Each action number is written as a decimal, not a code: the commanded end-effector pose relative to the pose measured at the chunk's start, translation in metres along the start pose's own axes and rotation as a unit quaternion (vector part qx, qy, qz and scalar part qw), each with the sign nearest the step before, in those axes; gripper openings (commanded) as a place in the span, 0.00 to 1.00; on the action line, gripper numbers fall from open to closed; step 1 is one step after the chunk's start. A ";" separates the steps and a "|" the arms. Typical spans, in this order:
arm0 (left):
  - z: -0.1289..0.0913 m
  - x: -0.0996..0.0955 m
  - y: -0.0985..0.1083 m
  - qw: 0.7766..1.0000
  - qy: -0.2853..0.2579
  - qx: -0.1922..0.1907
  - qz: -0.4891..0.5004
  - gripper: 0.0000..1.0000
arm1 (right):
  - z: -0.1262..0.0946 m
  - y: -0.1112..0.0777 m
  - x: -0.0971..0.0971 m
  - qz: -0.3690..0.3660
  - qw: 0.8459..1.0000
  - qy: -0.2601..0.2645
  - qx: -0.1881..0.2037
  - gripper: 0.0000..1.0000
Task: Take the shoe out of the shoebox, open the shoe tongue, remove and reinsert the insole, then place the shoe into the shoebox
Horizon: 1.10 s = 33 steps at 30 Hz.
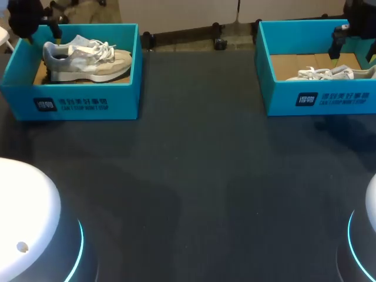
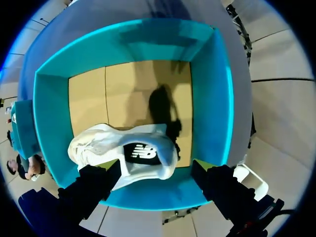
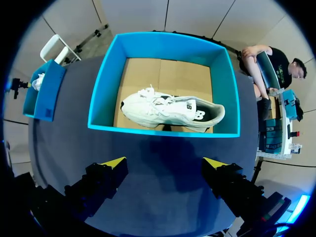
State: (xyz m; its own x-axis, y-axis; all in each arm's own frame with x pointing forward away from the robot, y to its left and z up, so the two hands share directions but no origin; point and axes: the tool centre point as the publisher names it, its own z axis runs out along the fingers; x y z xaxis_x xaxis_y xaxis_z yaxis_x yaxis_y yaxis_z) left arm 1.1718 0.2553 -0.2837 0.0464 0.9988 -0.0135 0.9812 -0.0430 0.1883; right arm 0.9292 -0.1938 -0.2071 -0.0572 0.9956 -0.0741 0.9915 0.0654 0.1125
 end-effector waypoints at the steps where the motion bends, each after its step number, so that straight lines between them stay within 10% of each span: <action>1: 0.015 0.007 0.023 1.000 -0.003 0.020 0.000 0.96 | 0.000 0.000 0.000 0.000 1.000 0.000 0.000 1.00; 22: 0.063 0.012 0.026 0.997 -0.013 0.066 0.022 0.95 | 0.000 0.000 0.000 0.000 1.000 0.000 0.000 1.00; 33: 0.071 0.011 0.015 0.997 -0.017 0.071 0.040 0.68 | 0.000 0.000 0.000 0.000 1.000 0.000 0.000 1.00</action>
State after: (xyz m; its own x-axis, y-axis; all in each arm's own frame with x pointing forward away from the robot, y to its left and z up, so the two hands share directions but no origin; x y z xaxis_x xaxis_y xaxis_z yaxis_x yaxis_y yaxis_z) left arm 1.2010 0.2642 -0.3491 0.1282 0.9910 -0.0377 0.9909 -0.1264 0.0465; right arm 0.9292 -0.1938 -0.2070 -0.0572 0.9956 -0.0741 0.9915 0.0653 0.1125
